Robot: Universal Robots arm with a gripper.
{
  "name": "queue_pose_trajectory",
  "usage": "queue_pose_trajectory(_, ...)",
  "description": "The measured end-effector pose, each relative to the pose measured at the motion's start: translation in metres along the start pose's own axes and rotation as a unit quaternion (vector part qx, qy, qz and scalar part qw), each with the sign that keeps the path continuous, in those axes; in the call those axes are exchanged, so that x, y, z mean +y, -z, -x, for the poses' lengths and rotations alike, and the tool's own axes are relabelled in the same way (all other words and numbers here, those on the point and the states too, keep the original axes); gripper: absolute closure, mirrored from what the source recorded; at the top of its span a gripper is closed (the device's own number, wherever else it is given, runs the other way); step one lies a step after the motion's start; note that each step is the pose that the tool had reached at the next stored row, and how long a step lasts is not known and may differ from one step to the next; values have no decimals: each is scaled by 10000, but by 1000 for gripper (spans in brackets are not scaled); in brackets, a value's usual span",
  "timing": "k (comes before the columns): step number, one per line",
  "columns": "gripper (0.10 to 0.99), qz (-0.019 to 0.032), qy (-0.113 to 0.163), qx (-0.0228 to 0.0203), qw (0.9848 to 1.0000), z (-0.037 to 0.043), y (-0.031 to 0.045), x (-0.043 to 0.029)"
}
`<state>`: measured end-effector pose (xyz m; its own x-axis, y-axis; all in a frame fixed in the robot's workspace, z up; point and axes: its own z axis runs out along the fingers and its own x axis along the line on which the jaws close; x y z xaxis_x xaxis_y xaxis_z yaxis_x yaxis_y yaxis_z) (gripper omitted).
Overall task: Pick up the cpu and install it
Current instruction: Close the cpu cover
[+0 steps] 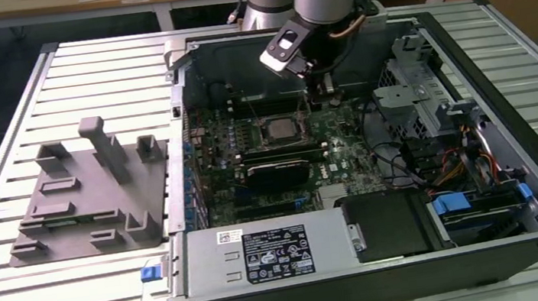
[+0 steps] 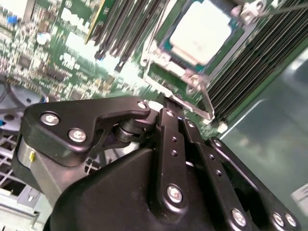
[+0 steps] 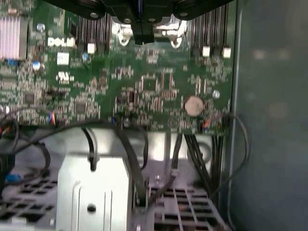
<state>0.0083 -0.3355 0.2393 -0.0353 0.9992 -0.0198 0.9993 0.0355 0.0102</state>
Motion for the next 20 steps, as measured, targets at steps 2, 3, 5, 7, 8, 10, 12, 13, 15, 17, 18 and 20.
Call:
queue_pose_trajectory(2,980,0,-4,0,10000,-2,0,-63)
queue_pose_trajectory(3,980,0,-6,0,10000,-3,1,-88)
queue_pose_trajectory(5,980,0,-8,-1,10000,-5,0,-127)
queue_pose_trajectory(7,980,0,-8,-1,10000,-6,-2,-144)
queue_pose_trajectory(8,980,0,-9,0,10000,-6,-4,-149)
queue_pose_trajectory(10,980,0,-10,1,10000,-7,-9,-170)
queue_pose_trajectory(12,980,0,-11,0,10000,-8,-19,-201)
queue_pose_trajectory(13,980,0,-12,0,10000,-9,-29,-218)
queue_pose_trajectory(15,980,0,-14,-1,10000,-10,-54,-250)
queue_pose_trajectory(17,980,0,-16,0,10000,-12,-81,-290)
queue_pose_trajectory(18,980,0,-17,0,10000,-13,-92,-311)
queue_pose_trajectory(20,980,0,-19,0,10000,-15,-109,-353)
